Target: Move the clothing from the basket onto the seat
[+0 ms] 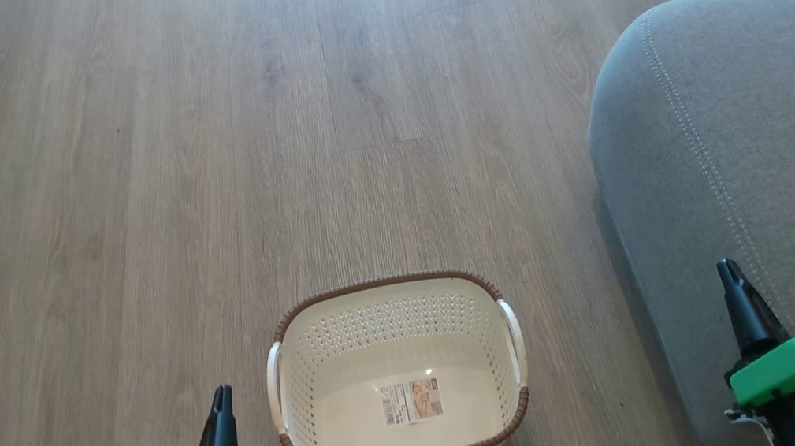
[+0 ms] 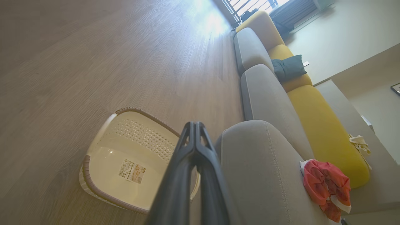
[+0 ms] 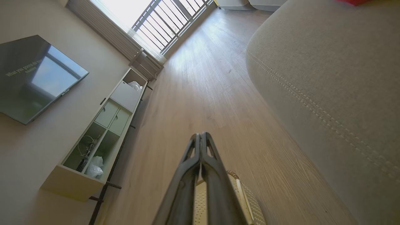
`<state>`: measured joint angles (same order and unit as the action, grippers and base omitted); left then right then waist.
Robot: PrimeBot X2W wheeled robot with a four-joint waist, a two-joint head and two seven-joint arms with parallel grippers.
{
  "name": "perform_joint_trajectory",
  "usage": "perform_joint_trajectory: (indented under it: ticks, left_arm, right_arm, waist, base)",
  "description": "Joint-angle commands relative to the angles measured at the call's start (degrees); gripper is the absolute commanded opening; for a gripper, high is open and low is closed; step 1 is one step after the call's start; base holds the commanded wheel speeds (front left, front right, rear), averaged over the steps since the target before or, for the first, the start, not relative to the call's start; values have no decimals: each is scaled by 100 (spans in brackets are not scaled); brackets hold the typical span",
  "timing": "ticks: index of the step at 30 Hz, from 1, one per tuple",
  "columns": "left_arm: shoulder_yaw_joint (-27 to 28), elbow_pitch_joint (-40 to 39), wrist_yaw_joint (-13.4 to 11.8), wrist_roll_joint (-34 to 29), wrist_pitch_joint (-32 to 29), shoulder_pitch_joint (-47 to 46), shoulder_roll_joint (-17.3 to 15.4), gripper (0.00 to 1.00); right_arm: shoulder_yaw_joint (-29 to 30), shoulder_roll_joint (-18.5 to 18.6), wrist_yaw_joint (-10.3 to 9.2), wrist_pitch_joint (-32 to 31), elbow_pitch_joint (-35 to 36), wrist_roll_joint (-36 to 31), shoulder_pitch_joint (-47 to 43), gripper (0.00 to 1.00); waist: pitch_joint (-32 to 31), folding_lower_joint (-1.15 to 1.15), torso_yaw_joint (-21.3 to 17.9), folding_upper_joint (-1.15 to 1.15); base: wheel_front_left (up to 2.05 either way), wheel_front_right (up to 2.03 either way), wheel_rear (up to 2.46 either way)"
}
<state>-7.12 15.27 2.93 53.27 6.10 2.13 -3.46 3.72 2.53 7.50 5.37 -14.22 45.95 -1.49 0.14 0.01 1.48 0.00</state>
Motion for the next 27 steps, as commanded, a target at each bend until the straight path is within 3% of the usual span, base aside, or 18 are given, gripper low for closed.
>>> perform_joint_trajectory:
  ticks: [1, 27]
  left_arm:
    - [193, -174, 80, 204, -52, -312, -58, 0]
    - [571, -157, 223, 1663, -456, -504, -63, 0]
  right_arm:
    - [-7, 37, 0, -75, 157, 240, 309, 0]
    - [97, 41, -1, -494, 105, 1911, 483, 0]
  waist:
    - [0, 0, -5, 0]
    - [1, 0, -59, 0]
  base:
    - [0, 0, 0]
    - [0, 0, 0]
